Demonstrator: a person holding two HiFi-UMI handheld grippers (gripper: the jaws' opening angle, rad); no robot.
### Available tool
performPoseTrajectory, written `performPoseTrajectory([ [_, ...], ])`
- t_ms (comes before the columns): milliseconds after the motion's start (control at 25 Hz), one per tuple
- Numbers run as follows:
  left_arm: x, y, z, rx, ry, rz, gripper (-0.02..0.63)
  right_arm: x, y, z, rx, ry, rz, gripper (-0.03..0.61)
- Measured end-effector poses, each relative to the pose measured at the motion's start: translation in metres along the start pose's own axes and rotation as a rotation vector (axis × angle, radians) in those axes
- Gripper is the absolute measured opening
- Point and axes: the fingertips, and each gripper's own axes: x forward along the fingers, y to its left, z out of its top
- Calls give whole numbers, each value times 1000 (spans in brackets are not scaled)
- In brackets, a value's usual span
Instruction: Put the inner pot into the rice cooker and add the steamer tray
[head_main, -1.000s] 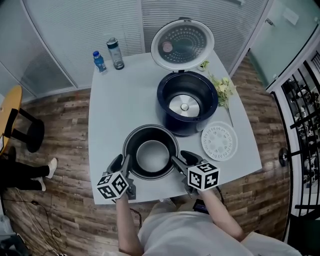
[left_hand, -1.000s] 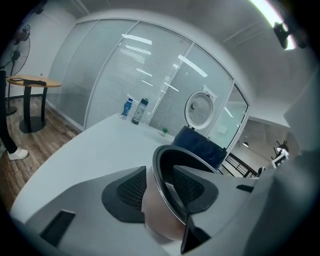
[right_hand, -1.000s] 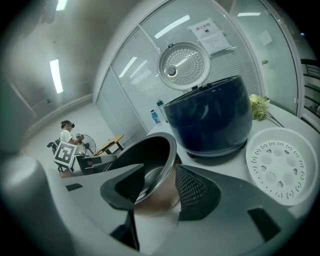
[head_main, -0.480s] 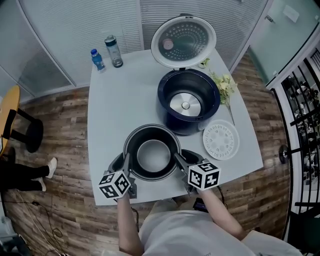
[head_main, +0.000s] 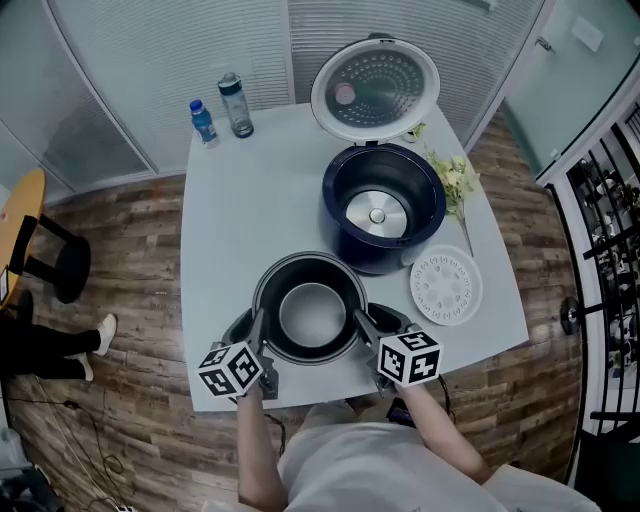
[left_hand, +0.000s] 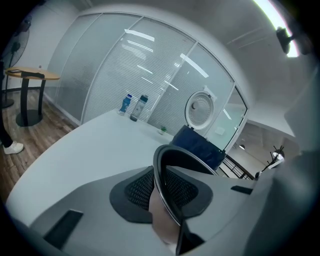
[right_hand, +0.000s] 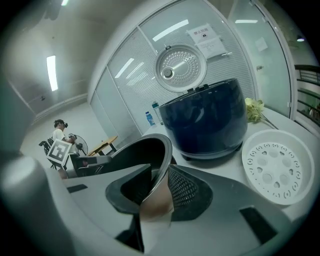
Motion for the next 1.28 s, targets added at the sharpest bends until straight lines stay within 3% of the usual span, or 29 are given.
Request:
performPoseTrajectory([
  [720, -35, -10, 17, -39, -101, 9, 66, -19, 23, 21, -9, -65, 57, 95],
  [840, -41, -15, 26, -69, -135, -16, 63, -26, 29, 30, -12, -81, 73, 97],
  [1280, -65, -31, 68, -63, -250, -51, 63, -41, 53, 77, -60, -172, 131, 91],
])
